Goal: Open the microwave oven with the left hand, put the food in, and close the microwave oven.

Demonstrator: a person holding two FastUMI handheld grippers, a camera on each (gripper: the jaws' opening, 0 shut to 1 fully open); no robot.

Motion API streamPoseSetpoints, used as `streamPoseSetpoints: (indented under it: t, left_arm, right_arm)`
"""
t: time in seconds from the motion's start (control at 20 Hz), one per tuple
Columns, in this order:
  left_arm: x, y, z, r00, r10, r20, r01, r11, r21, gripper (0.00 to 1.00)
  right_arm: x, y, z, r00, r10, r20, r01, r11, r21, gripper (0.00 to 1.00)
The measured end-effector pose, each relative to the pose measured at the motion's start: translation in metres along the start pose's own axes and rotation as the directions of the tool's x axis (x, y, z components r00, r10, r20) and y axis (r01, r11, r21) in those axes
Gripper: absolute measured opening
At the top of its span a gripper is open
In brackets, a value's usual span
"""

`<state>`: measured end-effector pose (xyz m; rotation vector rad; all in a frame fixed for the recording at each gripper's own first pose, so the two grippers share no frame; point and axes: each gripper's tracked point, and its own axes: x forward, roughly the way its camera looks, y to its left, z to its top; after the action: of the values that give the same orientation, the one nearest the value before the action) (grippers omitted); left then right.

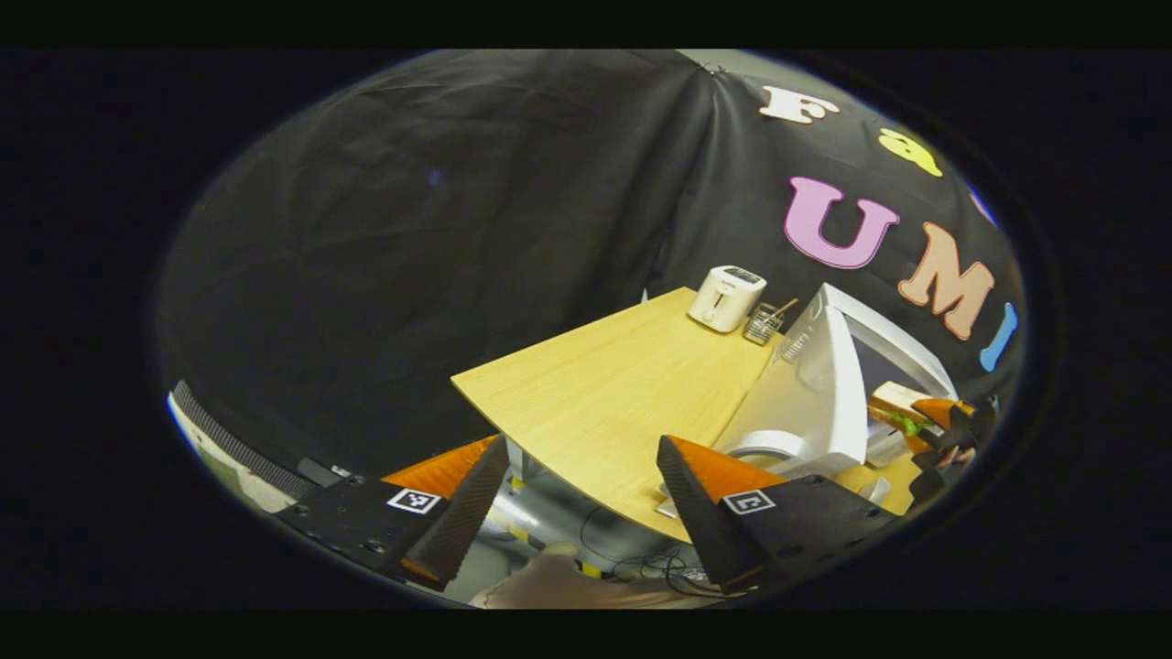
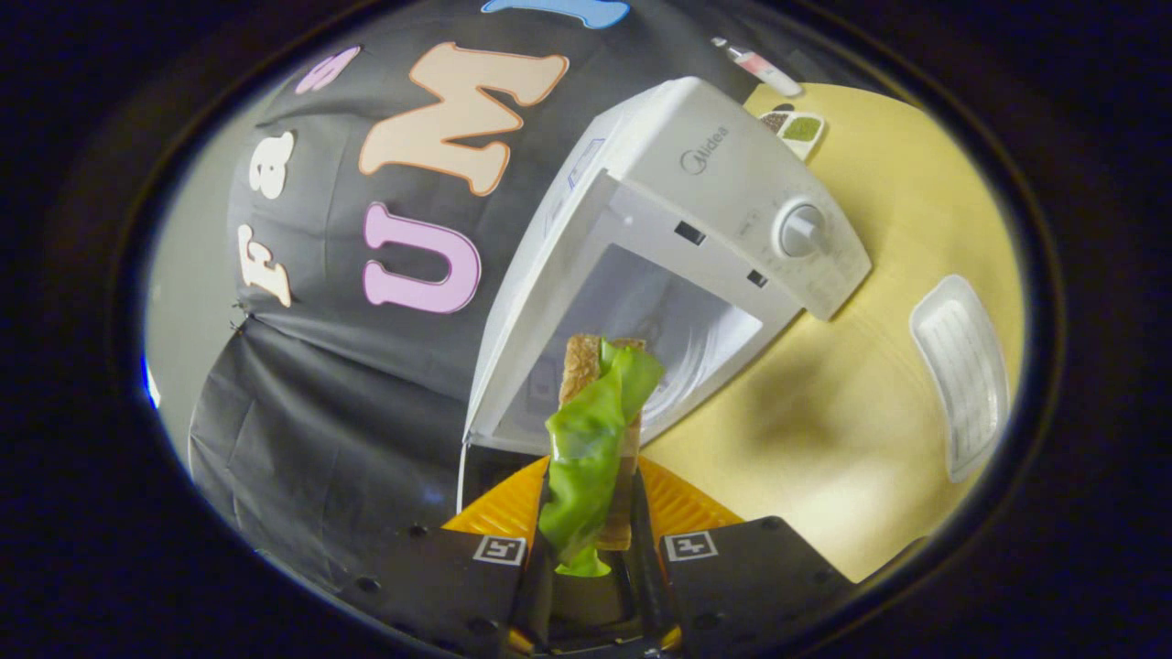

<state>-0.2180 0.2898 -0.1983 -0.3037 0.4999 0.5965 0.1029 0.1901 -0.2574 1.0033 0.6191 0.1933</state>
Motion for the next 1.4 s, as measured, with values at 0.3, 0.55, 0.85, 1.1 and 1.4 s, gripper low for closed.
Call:
streamPoseSetpoints:
  t: [0.3, 0.55, 0.85, 1.1, 1.4]
  left_arm:
    - [0.02, 0.01, 0.001, 0.999, 0.016, -0.044, -0.016, 1.0, 0.002, 0.96]
    - [0.026, 0.016, -0.009, 0.993, 0.045, -0.113, -0.042, 0.999, 0.029, 0.95]
    - [0.025, 0.011, -0.003, 0.996, 0.033, -0.088, -0.023, 0.994, 0.111, 0.95]
    - [0.031, -0.013, 0.003, 0.997, 0.0, -0.078, 0.013, 0.986, 0.167, 0.95]
    - [0.032, -0.02, 0.009, 0.998, -0.012, -0.054, 0.021, 0.984, 0.178, 0.91]
  right_arm:
    - [0.059, -0.015, 0.013, 0.994, -0.03, 0.107, 0.033, 0.999, -0.028, 0.4]
    - [0.108, -0.023, 0.016, 0.985, -0.044, 0.165, 0.051, 0.998, -0.035, 0.4]
    - [0.132, -0.036, 0.022, 0.964, -0.098, 0.249, 0.118, 0.991, -0.069, 0.33]
    - [0.128, -0.047, 0.028, 0.944, -0.174, 0.278, 0.207, 0.974, -0.092, 0.55]
    - [0.088, -0.045, 0.053, 0.889, -0.243, 0.389, 0.333, 0.925, -0.183, 0.84]
